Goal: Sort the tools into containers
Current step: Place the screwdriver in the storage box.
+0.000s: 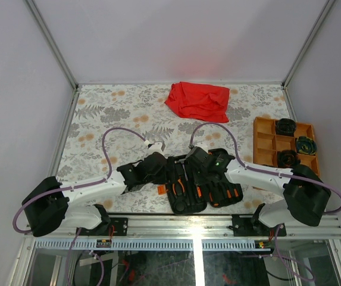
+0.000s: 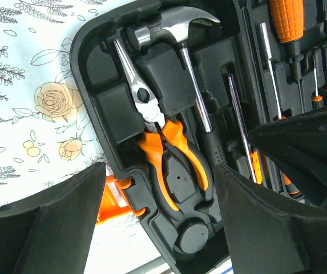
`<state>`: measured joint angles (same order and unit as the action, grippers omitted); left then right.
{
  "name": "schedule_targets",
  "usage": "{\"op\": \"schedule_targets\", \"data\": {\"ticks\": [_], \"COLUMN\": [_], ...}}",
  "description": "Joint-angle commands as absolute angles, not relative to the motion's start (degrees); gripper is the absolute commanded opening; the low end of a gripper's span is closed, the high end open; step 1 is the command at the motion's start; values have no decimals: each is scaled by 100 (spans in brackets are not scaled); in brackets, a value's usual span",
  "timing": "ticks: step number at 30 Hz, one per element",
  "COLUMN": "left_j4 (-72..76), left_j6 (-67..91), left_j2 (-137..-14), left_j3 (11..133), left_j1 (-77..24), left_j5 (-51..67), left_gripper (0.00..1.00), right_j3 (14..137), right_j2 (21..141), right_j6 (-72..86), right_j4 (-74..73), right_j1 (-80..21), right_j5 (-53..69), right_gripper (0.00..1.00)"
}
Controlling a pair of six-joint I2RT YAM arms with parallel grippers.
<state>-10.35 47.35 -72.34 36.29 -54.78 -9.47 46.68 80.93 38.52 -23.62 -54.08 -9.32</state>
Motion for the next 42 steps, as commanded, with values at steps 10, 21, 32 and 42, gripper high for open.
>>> {"op": "schedule_targets", "data": {"ticks": [10, 21, 32, 42], "left_j4": [-994, -976, -950, -941], "left_j6": [4711, 4702, 4720, 4735], "left_j2": [-7163, -7181, -7190, -7189], "left_j3": [3711, 3705, 3661, 3650], "left_j1": [-5508, -5515, -5513, -5520], "left_j5": [-1083, -1070, -1068, -1101], "left_gripper": [75, 75, 75, 75], "right_j3": [4743, 4717, 4726, 4755], "right_j2": [8237, 8390, 8530, 8842], "right_j6": [3683, 3669, 3679, 3656], "right_j4": [-2084, -2084, -2360, -2646], "right_j1": [-5284, -5286, -5282, -5285], "right_j5": [-838, -833, -865, -836], "right_gripper": [15, 14, 7, 0]}}
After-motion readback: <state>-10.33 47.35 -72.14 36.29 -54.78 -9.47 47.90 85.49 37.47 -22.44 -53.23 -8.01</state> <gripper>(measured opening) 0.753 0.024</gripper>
